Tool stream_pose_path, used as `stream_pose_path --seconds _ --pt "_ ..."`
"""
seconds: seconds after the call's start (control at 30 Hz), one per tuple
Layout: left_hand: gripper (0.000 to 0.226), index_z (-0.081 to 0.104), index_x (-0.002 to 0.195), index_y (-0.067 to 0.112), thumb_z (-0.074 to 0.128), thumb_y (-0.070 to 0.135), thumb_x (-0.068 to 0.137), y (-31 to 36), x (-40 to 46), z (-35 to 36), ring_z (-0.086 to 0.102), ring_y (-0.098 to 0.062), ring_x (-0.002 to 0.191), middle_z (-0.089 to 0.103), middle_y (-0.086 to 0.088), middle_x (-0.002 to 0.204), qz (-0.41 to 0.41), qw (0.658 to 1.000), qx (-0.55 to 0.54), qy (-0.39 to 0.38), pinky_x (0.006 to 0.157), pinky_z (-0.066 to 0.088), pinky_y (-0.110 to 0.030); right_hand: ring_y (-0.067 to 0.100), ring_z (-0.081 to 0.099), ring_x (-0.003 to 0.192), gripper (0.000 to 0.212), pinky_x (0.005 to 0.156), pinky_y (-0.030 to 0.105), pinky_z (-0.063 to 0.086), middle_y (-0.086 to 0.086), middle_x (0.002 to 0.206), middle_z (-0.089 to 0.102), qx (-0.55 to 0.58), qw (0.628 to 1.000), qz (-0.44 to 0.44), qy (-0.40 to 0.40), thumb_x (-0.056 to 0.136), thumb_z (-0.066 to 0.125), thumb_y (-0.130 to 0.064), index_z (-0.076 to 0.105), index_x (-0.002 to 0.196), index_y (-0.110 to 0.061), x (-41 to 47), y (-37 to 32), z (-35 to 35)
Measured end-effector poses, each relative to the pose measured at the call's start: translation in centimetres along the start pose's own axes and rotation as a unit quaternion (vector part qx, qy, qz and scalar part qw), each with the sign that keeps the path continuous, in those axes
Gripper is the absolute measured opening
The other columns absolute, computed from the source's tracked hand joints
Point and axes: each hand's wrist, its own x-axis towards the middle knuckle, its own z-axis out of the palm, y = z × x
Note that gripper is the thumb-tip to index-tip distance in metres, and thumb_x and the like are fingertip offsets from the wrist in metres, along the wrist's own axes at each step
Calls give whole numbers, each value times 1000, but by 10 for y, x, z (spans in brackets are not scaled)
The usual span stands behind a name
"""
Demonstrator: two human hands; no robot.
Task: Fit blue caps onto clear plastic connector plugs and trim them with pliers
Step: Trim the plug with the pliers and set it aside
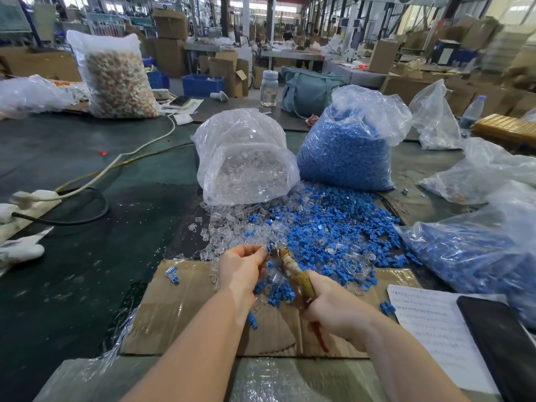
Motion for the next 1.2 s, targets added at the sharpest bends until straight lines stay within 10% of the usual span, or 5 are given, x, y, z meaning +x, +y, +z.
stream_pose_path --seconds 0.37,0.9,1.2 --pt "6 63 89 4 59 -1 86 10 0 -3 54 -8 55 62 -5 71 -1 999 -44 -1 49 46 -15 34 65 101 56 86 50 51 24 117 61 340 937 22 -70 73 39 24 62 110 -12 4 4 -11" --pt "7 64 89 9 62 4 85 11 -1 -4 55 -5 55 66 -2 74 -23 998 -53 -14 49 45 -15 28 68 95 56 73 50 57 19 106 66 334 940 15 -72 79 36 21 57 115 -17 1 3 -7" --pt "6 64 87 10 63 4 84 11 0 -4 56 -5 56 67 0 71 -27 998 -52 -17 47 44 -15 21 62 64 22 64 32 51 9 79 62 289 957 19 0 83 56 9 57 99 -5 3 6 -5"
